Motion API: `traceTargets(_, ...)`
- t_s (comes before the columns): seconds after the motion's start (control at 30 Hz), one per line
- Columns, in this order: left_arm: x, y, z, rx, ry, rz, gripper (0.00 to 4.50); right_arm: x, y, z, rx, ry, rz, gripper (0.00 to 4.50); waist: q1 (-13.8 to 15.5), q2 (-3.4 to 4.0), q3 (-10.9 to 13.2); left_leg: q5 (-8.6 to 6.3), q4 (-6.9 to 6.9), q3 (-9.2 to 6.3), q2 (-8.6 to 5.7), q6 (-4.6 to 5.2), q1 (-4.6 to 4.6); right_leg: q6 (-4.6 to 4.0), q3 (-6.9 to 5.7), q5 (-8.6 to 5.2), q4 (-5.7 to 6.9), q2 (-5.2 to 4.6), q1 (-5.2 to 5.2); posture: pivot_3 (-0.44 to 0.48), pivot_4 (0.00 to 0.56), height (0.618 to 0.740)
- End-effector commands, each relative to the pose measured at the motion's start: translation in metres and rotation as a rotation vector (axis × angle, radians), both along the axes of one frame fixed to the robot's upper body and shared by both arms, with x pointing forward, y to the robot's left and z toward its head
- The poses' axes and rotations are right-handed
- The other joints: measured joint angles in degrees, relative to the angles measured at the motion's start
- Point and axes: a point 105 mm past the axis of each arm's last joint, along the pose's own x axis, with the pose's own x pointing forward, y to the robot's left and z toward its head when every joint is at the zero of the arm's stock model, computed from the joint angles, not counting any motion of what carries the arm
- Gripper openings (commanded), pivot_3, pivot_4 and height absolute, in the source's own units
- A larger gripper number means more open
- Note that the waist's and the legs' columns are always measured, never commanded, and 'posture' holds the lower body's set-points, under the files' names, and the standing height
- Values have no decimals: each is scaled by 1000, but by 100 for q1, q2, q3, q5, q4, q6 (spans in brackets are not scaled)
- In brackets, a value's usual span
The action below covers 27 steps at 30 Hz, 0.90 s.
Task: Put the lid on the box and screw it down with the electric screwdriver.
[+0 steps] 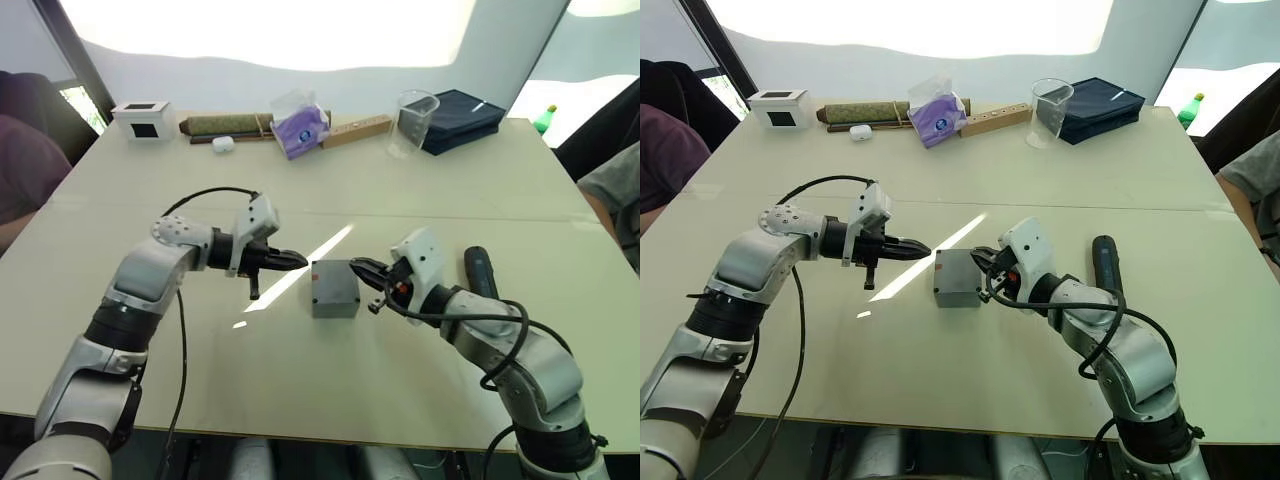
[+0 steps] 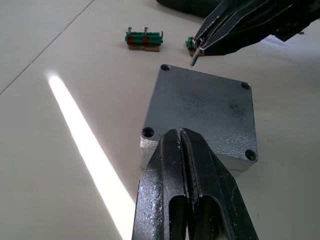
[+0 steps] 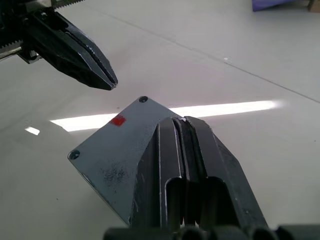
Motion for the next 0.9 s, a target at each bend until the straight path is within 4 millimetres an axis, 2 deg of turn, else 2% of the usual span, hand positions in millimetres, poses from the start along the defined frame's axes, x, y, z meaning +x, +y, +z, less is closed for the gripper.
traceTargets(0.03, -2, 1, 9, -10, -42, -1, 0, 3, 6, 11, 13, -56, 24, 51, 0, 0, 0, 0, 0, 1, 0, 0, 0, 0, 0, 0, 0, 0, 0, 0, 150, 739)
traceTargets(0.43, -3, -4, 8, -20, -40, 0, 0, 15, 6, 4, -10, -57, 0, 51, 1, 0, 0, 1, 0, 1, 0, -1, 0, 0, 0, 0, 2, 0, -1, 0, 150, 739)
traceTargets(0.9, -3, -8, 8, -22, -45, -3, 0, 16, 1, -1, -28, -35, -23, 51, 1, 0, 0, 0, 0, 1, 0, -1, 0, 0, 0, 0, 1, 0, -1, 0, 150, 739)
